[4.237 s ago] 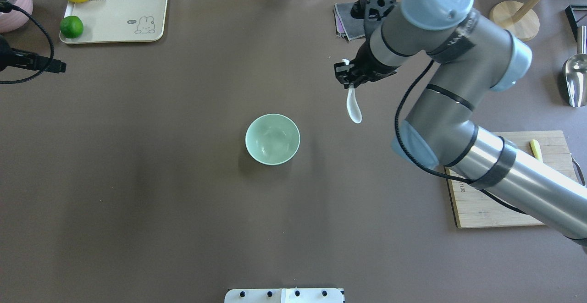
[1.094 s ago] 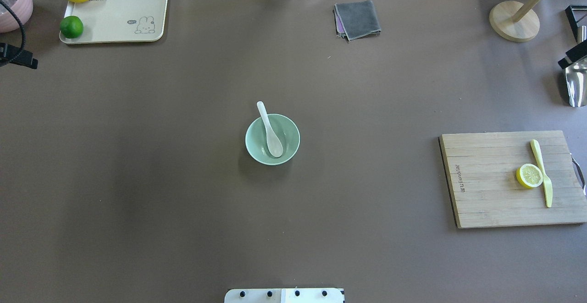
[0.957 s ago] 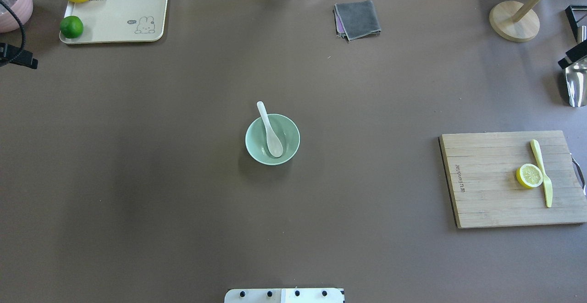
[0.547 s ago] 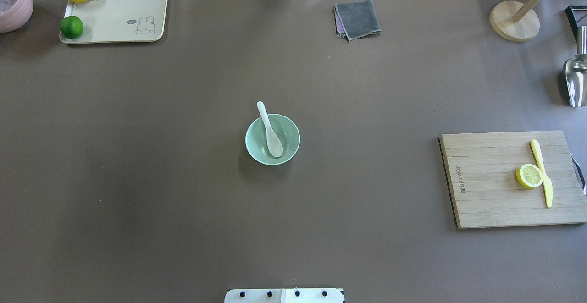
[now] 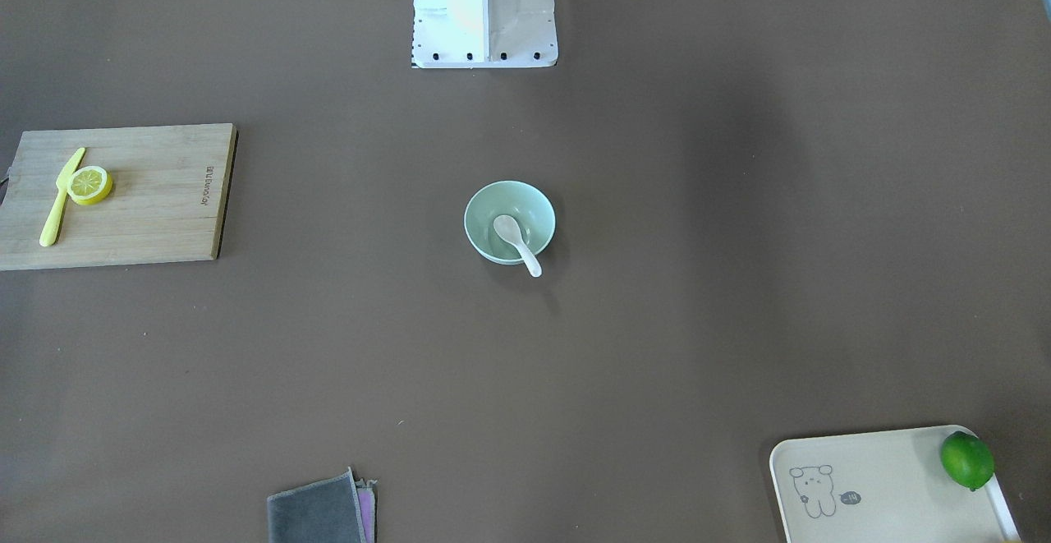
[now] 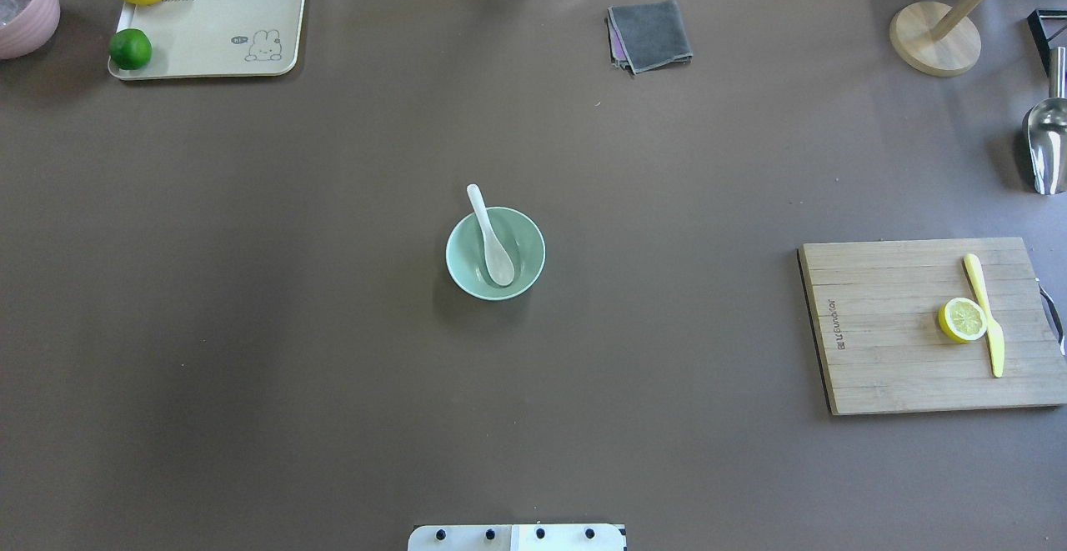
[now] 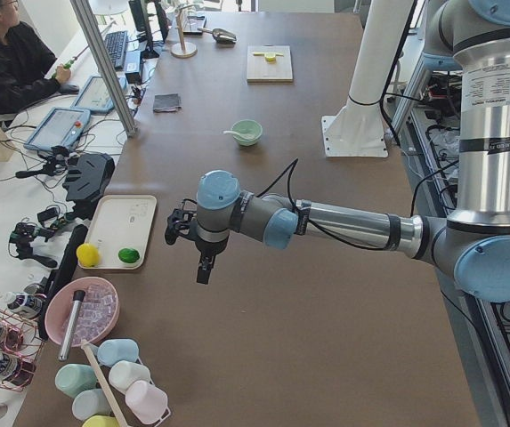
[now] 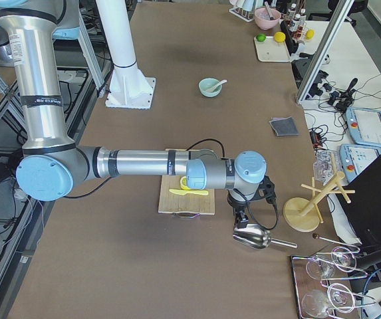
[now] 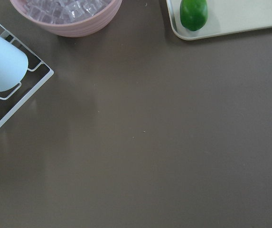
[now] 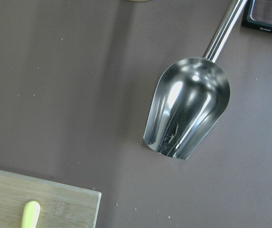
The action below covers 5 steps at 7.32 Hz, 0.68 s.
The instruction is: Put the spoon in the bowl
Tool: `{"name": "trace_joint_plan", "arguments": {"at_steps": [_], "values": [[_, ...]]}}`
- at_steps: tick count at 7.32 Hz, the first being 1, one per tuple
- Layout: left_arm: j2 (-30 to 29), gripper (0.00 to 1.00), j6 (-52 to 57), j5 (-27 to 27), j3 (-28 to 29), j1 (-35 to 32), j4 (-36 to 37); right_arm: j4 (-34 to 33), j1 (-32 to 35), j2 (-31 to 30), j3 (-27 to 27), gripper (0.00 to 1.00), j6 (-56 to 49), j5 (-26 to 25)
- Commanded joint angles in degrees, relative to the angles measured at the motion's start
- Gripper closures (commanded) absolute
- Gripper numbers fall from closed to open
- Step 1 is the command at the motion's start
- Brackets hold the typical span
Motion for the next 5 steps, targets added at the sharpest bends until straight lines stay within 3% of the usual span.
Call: {"name": "trace_joint_plan", "arguments": {"at_steps": [1,5], "values": [[0.6,0.02,0.0,-0.1,-0.1,-0.5,-0.1,-7.9,0.3,-3.1,7.7,0.0,0.1,-0.1],[1.3,0.02,0.0,0.2,-0.1,-1.0,-0.1,-7.7,0.3,-2.9,6.8,0.0,0.1,-0.1]]}}
